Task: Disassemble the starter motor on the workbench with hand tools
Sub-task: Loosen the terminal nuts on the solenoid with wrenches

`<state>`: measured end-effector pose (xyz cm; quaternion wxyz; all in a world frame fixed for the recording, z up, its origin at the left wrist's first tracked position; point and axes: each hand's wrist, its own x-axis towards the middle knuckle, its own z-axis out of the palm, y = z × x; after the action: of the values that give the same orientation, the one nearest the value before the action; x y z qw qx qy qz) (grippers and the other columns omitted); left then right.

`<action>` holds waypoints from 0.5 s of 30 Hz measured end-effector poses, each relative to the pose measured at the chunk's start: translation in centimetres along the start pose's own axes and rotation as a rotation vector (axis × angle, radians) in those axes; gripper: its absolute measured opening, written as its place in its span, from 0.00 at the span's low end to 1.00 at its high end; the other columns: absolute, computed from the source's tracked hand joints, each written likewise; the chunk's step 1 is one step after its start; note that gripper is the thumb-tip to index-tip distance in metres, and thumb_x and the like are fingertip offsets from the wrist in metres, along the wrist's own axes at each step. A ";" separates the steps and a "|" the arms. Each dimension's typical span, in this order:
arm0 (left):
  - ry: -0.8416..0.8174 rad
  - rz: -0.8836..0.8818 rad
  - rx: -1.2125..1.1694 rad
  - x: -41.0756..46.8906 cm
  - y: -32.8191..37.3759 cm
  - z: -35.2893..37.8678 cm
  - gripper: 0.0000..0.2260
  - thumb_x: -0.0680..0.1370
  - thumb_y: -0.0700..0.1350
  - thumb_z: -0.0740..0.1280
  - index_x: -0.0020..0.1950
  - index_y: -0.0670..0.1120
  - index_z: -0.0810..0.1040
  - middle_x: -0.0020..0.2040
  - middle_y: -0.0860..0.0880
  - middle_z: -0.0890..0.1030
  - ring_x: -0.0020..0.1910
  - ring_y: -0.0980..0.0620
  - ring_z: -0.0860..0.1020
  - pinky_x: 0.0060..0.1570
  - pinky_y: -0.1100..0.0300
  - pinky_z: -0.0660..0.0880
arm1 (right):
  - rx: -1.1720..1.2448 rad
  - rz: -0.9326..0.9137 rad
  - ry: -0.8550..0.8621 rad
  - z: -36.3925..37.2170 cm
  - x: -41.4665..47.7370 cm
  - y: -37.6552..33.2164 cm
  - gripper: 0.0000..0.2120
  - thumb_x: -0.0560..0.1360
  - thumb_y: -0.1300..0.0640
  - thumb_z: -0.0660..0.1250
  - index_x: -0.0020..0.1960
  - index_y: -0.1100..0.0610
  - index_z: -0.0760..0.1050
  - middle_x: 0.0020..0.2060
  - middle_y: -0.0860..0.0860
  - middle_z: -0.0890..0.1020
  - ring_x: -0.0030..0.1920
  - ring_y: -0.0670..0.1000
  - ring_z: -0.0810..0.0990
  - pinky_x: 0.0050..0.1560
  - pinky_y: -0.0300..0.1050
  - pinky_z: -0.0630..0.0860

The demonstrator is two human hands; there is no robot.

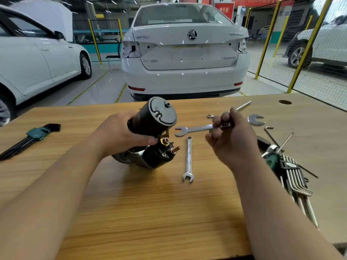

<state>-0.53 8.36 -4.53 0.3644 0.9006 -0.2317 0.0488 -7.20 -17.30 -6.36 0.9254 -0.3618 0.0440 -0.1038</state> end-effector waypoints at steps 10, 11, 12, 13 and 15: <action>0.010 -0.006 -0.184 -0.1 0.3 0.3 0.33 0.60 0.83 0.54 0.41 0.59 0.80 0.39 0.58 0.82 0.39 0.59 0.79 0.43 0.54 0.71 | 0.144 0.060 -0.069 -0.7 -1.5 1.3 0.22 0.82 0.50 0.55 0.31 0.53 0.70 0.28 0.50 0.73 0.22 0.48 0.66 0.27 0.41 0.73; 0.027 -0.055 -0.247 -0.2 0.4 0.3 0.36 0.59 0.84 0.51 0.41 0.58 0.81 0.38 0.57 0.83 0.38 0.60 0.80 0.44 0.54 0.71 | 0.139 0.071 -0.073 -0.6 -1.6 1.5 0.22 0.82 0.50 0.55 0.31 0.53 0.69 0.28 0.50 0.73 0.22 0.48 0.66 0.27 0.41 0.73; 0.038 -0.106 -0.291 -0.1 0.5 0.3 0.37 0.60 0.85 0.49 0.41 0.58 0.83 0.39 0.56 0.84 0.38 0.60 0.81 0.45 0.54 0.71 | 0.130 0.080 -0.079 -0.5 -1.7 1.6 0.22 0.82 0.49 0.55 0.31 0.53 0.69 0.28 0.50 0.72 0.22 0.48 0.65 0.27 0.41 0.72; 0.060 -0.135 -0.308 -0.1 0.7 0.4 0.37 0.62 0.83 0.49 0.43 0.59 0.83 0.40 0.56 0.85 0.39 0.61 0.82 0.45 0.55 0.71 | 0.116 0.085 -0.084 -0.4 -1.8 1.8 0.21 0.82 0.49 0.54 0.32 0.53 0.68 0.28 0.50 0.72 0.22 0.49 0.65 0.27 0.41 0.72; 0.150 -0.138 -0.274 0.2 1.0 0.8 0.31 0.66 0.78 0.50 0.44 0.58 0.82 0.39 0.57 0.84 0.38 0.63 0.80 0.43 0.56 0.70 | 0.088 0.075 -0.087 -0.3 -1.8 2.2 0.21 0.83 0.49 0.54 0.32 0.53 0.67 0.28 0.50 0.72 0.23 0.49 0.65 0.27 0.41 0.72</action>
<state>-0.85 7.10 -4.45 0.5027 0.8500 -0.1460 0.0587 -8.67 -15.54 -8.05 0.9447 -0.3230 0.0129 -0.0550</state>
